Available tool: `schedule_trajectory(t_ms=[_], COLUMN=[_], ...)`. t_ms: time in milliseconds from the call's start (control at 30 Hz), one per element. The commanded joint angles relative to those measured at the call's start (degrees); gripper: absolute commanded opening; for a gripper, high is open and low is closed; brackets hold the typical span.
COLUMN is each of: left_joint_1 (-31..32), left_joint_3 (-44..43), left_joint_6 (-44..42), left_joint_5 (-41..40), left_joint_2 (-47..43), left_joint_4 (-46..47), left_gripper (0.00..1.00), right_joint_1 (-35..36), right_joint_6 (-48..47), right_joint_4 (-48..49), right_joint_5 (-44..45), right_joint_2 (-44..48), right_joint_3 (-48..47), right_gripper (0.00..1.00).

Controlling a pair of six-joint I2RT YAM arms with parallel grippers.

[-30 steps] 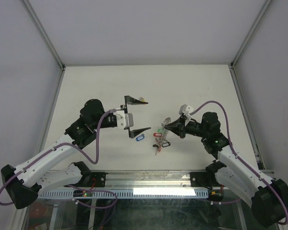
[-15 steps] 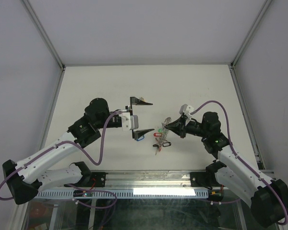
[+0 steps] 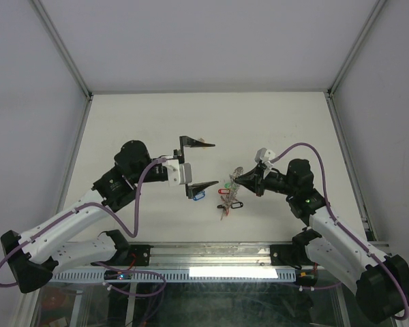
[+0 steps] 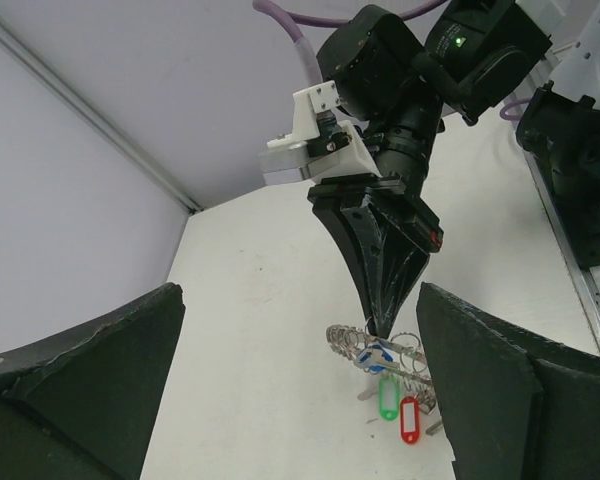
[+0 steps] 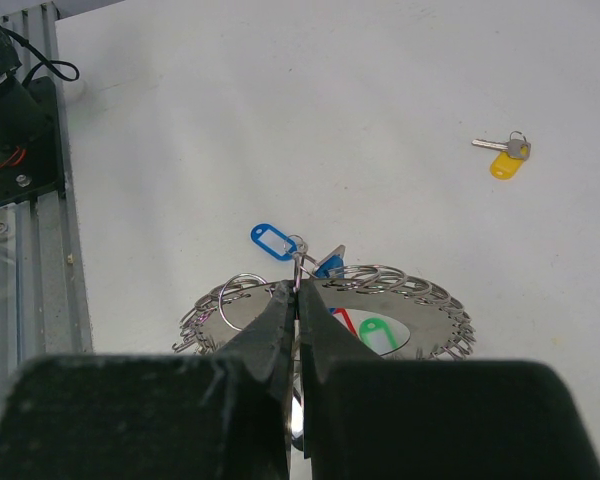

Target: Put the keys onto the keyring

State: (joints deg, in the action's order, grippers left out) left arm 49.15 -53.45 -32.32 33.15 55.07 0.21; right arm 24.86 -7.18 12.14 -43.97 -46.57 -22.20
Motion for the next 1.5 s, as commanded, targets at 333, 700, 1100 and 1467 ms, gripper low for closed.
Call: schedule_trajectory(t_ms=[333,700,1100,1467], left_joint_1=[0.36,0.34,0.40,0.34], left_joint_3=[1.16,11.26,16.96,17.31], left_joint_6=[3.06,10.36,12.71,11.62], left_joint_5=[1.77,-7.42,-4.21,0.73], left_joint_2=[-2.43,-5.21,-0.45,6.47], left_joint_4=[6.49,15.76,22.26,24.73], left_gripper=[0.99,0.99,0.91,0.40], right_joint_1=[-0.43,-0.43,-0.41,-0.33], right_joint_6=[0.80,-1.25,-1.91,0.87], right_joint_4=[3.92,8.28,26.79,39.45], right_joint_5=[-1.46,-6.78,-13.54,-16.50], right_joint_2=[0.68,1.24,-1.66,-3.97], right_joint_3=[-2.19,-0.09,5.09,5.76], right_gripper=[0.00,0.00,0.00,0.00])
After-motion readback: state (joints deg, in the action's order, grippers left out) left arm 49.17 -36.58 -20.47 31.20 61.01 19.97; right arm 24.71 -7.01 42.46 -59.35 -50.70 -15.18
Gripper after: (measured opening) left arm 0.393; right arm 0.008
